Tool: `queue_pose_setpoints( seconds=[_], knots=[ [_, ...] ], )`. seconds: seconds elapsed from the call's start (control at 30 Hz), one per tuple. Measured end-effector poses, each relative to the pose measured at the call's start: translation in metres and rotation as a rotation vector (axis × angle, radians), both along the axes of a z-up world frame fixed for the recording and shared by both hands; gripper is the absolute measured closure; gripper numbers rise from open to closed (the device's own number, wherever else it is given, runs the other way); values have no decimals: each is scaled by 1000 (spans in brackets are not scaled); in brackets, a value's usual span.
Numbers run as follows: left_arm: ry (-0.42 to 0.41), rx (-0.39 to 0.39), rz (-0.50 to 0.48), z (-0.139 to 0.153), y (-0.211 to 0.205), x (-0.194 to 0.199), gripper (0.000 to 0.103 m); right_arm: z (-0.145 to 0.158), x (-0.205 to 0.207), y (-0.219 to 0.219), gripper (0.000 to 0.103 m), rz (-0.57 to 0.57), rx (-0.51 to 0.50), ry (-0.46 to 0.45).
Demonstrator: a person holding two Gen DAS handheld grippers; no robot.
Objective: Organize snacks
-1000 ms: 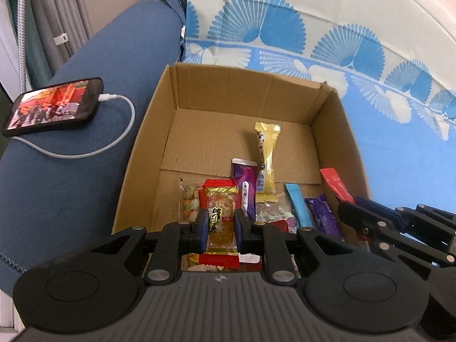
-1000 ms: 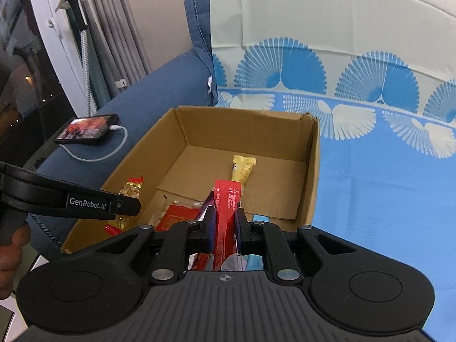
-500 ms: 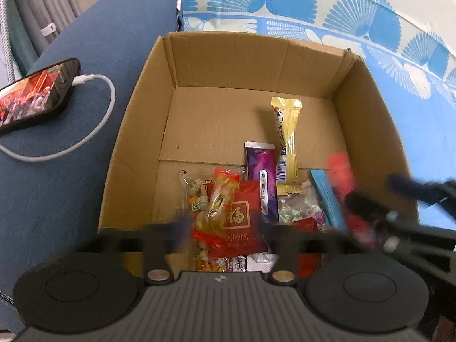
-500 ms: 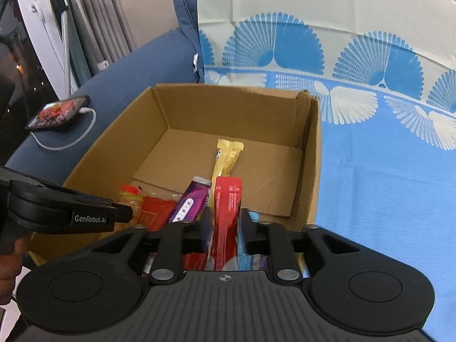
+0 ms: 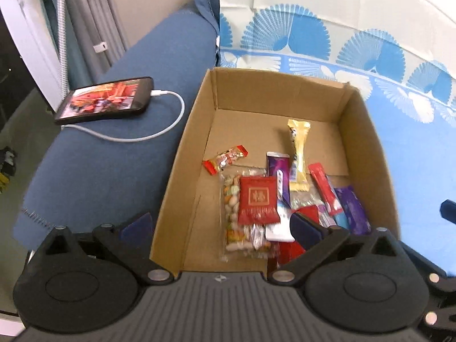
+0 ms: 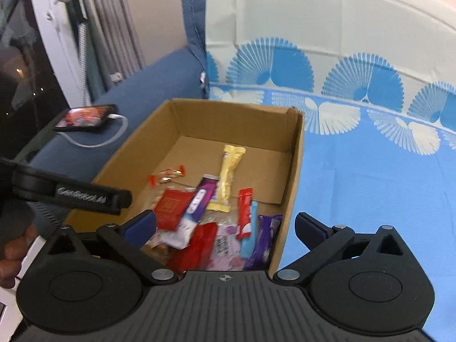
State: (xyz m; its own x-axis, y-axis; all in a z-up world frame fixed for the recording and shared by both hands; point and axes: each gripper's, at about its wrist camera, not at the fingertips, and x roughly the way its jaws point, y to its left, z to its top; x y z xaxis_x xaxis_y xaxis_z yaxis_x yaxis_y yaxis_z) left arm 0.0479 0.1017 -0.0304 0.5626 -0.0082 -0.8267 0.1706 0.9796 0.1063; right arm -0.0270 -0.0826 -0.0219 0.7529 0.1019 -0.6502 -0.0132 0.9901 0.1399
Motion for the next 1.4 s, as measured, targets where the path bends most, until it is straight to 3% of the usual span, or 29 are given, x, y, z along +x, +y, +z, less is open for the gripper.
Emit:
queue_pose_setpoints(
  seconds=[0.2,0.3,0.37,0.47,0.57,0.83,0.93,1.07,1.4],
  knots=[
    [-41,18,5,18,4,-52,0,17,-64,17,0,-60,-46,-143],
    [-22,3,4,22,9,-75,0,17,-87,28,0,-58,-133,-194],
    [-20,-9,15,25,14,-88,0,16,-95,34,0,-61,-200,-184],
    [-29,40,29,28,17,-103,0,13,-96,38,0,-86,-259,-103],
    [-32,74,21,32,16,-117,0,13,-105,34,0,-64,-205,-70],
    [-68,27,-22,38,15,-148,0,23,-131,31,0,-85,-148,-117],
    [-73,0,-4,37,16,-153,0,22,-136,28,0,-99,-138,-105],
    [-107,46,11,35,14,-156,0,22,-138,28,0,-110,-126,-96],
    [-102,47,8,33,16,-156,0,22,-135,30,0,-96,-130,-84]
  ],
)
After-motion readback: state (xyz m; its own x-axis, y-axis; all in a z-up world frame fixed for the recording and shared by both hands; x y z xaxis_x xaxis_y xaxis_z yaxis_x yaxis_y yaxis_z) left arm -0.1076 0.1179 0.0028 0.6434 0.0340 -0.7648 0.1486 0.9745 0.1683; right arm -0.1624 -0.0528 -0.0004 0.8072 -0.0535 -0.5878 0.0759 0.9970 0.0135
